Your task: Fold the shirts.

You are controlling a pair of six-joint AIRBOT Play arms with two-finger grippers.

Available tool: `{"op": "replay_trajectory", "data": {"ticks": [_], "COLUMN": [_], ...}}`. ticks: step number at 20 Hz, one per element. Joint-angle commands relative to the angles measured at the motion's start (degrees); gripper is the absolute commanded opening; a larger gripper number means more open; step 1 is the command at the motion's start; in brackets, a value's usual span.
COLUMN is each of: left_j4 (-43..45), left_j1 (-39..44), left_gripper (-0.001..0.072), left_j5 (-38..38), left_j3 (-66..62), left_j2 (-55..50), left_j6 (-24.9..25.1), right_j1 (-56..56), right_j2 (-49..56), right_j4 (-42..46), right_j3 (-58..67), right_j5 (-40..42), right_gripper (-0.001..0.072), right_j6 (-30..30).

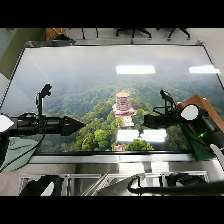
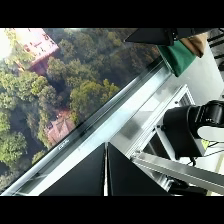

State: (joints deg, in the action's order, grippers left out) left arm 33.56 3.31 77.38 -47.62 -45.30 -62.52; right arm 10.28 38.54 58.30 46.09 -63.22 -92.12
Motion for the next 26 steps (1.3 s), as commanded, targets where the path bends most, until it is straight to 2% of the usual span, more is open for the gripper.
{"op": "replay_trajectory", "data": {"ticks": [1,6,7,8,12,13,14,15,17,21,26], "left_j4": [0.0,0.4,2.9,9.0,49.7,58.6,65.3,71.4,76.1,76.0,76.5], "left_j1": [0.0,0.0,0.0,0.0,0.0,0.0,0.0,0.0,-0.3,-4.5,-12.8], "left_gripper": [0.0012,0.0012,0.0011,0.0010,0.0019,0.0197,0.0630,0.0695,0.0695,0.0694,0.0694], "left_j5": [0.1,-0.9,-1.8,-2.5,-4.2,-4.0,-4.0,-3.8,-0.9,3.3,-5.1], "left_j3": [0.0,0.0,-0.3,-1.5,-7.3,-7.7,-7.6,-7.6,-7.6,-4.6,2.2], "left_j2": [0.0,0.0,0.0,0.0,0.0,0.0,0.0,-0.7,-3.7,-13.2,-23.5], "left_j6": [0.0,0.0,-0.1,-0.6,-16.1,-18.7,-21.3,-25.5,-27.7,-28.2,-28.9], "right_j1": [0.0,0.0,0.0,0.0,0.0,0.0,0.0,0.0,0.0,0.0,0.0], "right_j2": [0.0,0.0,0.0,0.0,0.0,0.0,0.0,0.0,0.0,0.0,0.0], "right_j4": [0.0,0.0,0.0,0.0,0.0,0.0,0.0,0.0,0.0,0.0,0.0], "right_j3": [0.0,0.0,0.0,0.0,0.0,0.0,0.0,0.0,0.0,0.0,0.0], "right_j5": [0.0,0.0,0.0,0.0,0.0,0.0,0.0,0.0,0.0,0.0,0.0], "right_gripper": [0.0018,0.0018,0.0018,0.0018,0.0018,0.0019,0.0019,0.0019,0.0018,0.0018,0.0018], "right_j6": [0.0,0.0,0.0,0.0,0.0,0.0,0.0,0.0,0.0,0.0,0.0]}}
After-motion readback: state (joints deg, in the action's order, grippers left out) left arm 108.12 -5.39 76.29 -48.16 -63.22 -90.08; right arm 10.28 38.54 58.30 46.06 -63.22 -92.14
